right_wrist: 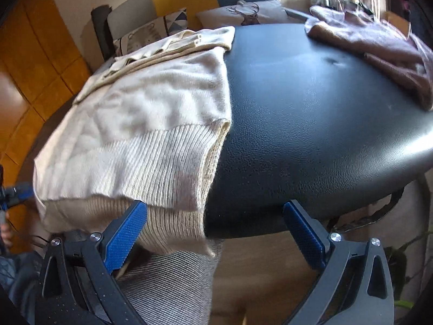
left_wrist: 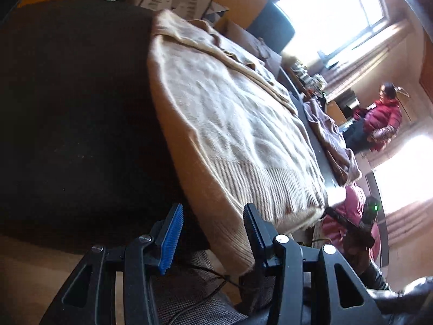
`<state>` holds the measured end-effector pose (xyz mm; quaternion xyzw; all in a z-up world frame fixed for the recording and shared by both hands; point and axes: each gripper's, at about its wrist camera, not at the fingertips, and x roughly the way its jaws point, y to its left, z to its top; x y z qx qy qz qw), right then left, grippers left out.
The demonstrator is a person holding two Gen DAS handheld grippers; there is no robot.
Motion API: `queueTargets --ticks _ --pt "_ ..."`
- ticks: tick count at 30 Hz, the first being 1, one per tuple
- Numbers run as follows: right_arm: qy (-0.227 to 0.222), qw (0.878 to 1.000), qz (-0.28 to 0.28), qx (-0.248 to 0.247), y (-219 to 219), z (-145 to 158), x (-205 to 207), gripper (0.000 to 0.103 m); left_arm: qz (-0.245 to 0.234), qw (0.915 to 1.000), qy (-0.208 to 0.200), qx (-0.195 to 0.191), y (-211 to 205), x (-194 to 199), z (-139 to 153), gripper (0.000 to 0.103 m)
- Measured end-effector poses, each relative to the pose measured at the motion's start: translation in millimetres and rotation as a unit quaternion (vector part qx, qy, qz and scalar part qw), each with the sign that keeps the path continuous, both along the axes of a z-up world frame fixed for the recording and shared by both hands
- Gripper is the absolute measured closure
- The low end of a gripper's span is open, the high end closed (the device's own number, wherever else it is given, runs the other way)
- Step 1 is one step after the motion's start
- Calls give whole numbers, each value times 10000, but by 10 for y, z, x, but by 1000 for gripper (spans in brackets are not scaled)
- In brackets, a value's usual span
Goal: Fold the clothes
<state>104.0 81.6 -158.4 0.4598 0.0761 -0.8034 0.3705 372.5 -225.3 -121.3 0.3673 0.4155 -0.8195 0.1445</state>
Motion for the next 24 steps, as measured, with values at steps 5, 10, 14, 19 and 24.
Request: queueTargets --ticks 5,10,14,19,24 --pt "-117 9998 14 -145 20 46 11 6 175 9998 4 121 -26 -68 -2 56" --pt "-30 9999 -40 -126 -32 48 21 8 248 9995 -61 161 -22 -200 9 56" --pt "133 9999 61 -92 -106 91 81 24 242 9995 -133 153 36 -300 17 56" --pt "-62 9993 283 -218 -181 96 134 44 333 9991 -265 73 75 -331 16 56" --pt "-267 9978 505 -347 -254 100 185 63 414 9987 -284 81 91 -324 8 56"
